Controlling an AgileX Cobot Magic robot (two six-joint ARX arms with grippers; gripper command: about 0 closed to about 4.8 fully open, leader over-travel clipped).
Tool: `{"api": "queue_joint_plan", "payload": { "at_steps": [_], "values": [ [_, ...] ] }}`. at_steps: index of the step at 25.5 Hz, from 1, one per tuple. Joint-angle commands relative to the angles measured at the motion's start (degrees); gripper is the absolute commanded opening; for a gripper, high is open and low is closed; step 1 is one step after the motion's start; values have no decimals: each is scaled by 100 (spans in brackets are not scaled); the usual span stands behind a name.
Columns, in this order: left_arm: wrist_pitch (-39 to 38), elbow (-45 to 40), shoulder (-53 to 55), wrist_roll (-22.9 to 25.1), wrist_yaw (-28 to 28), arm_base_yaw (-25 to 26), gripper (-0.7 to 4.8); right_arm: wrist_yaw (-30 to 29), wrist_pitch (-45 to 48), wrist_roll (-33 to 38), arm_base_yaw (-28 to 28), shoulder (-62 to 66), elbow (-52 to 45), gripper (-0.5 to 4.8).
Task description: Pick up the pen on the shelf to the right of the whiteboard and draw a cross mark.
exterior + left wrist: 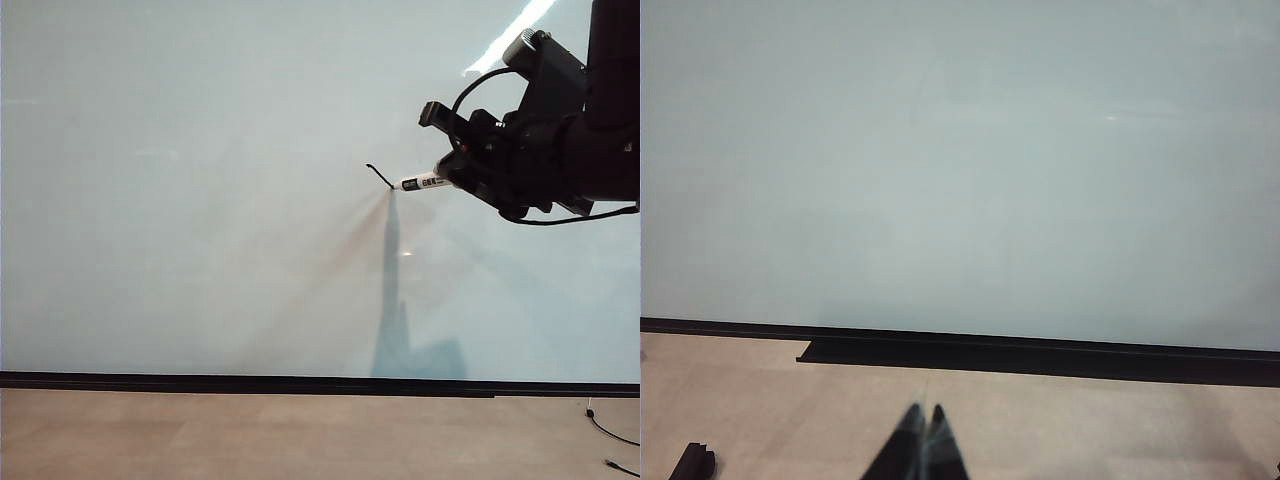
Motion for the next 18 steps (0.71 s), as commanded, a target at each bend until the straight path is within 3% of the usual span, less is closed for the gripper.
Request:
{"api": "queue_joint_plan", "payload": {
  "at_steps": [1, 18],
  "values": [
    [28, 17, 2, 22, 22, 0, -5, 297, 72, -9, -15, -20, -39, -5],
    [28, 17, 2, 24, 22, 0, -4, 804, 70, 94, -15, -20, -420, -5]
  ]
}}
